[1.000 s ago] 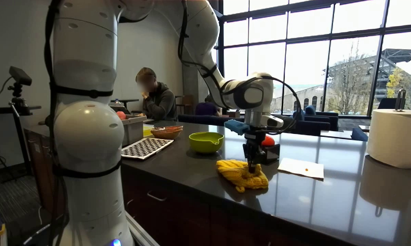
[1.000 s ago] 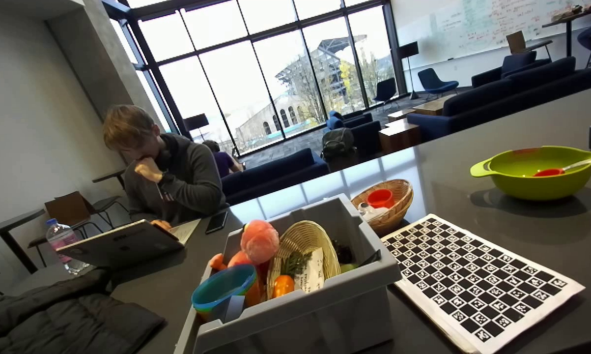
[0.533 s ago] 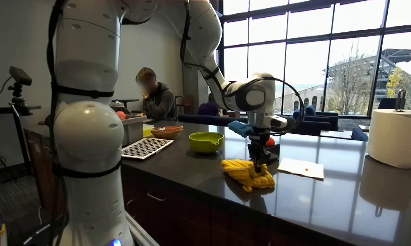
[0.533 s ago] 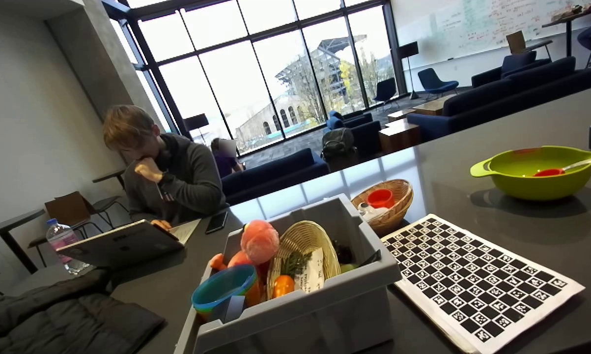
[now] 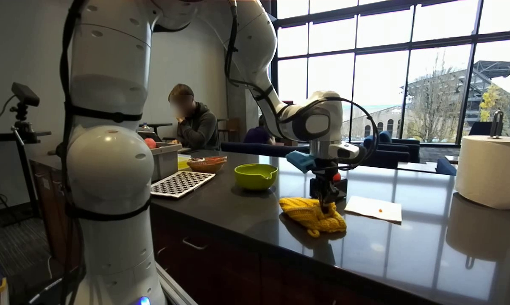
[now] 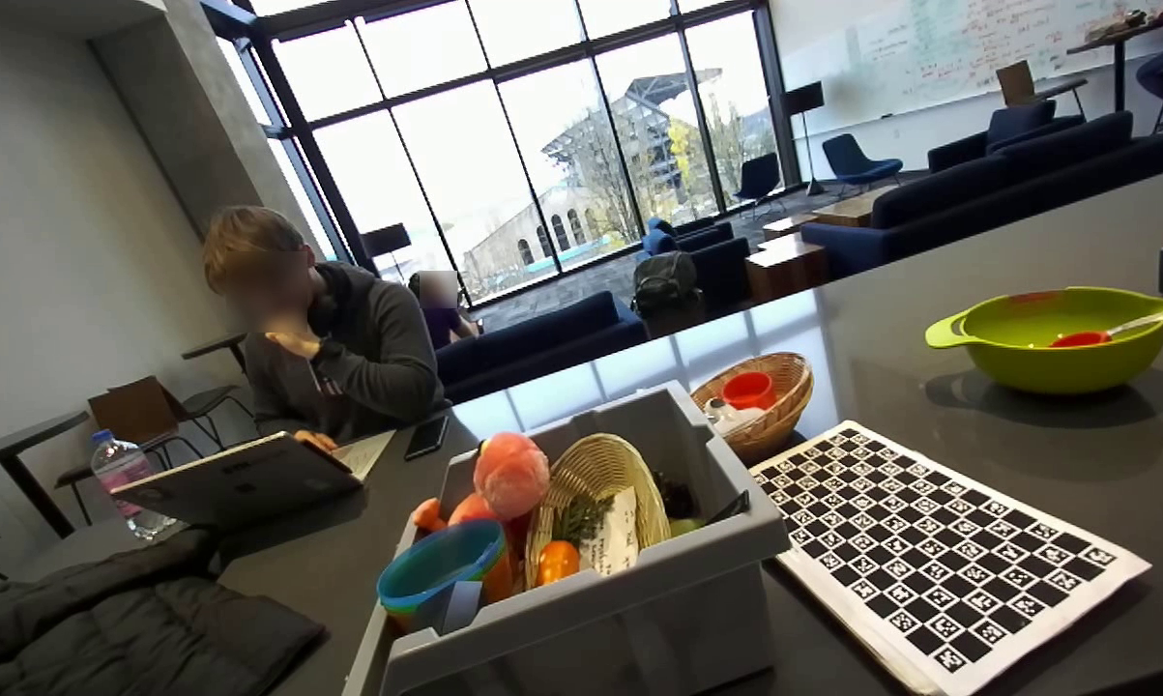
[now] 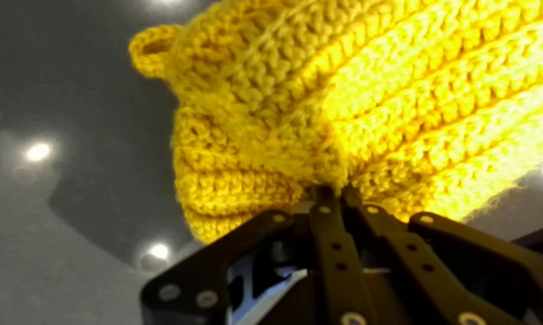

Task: Unfold the yellow cloth from right to left

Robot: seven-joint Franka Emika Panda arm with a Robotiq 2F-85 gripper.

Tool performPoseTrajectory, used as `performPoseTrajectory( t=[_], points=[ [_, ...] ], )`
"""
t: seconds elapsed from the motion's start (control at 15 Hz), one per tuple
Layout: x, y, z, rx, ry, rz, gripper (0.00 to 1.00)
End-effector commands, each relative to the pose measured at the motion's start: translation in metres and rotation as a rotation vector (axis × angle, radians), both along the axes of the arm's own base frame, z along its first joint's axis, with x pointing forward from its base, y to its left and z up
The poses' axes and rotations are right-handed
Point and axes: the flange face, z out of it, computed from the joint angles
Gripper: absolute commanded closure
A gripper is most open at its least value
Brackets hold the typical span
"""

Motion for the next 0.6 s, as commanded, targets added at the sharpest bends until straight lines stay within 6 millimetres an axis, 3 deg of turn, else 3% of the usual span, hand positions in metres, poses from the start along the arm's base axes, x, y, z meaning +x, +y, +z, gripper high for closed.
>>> performPoseTrajectory(
  t=[0.0, 0.33, 0.4, 0.53],
  points=[
    [0.02, -0.021, 0.044, -0.034, -0.014, -0.008, 0.99],
    [0.055, -0.014, 0.122, -0.073, -0.048, 0.048, 0.99],
    [0.05, -0.014, 0.115, -0.054, -0.083, 0.032, 0.99],
    [0.043, -0.011, 0.122, -0.051, -0.096, 0.045, 0.99]
  ],
)
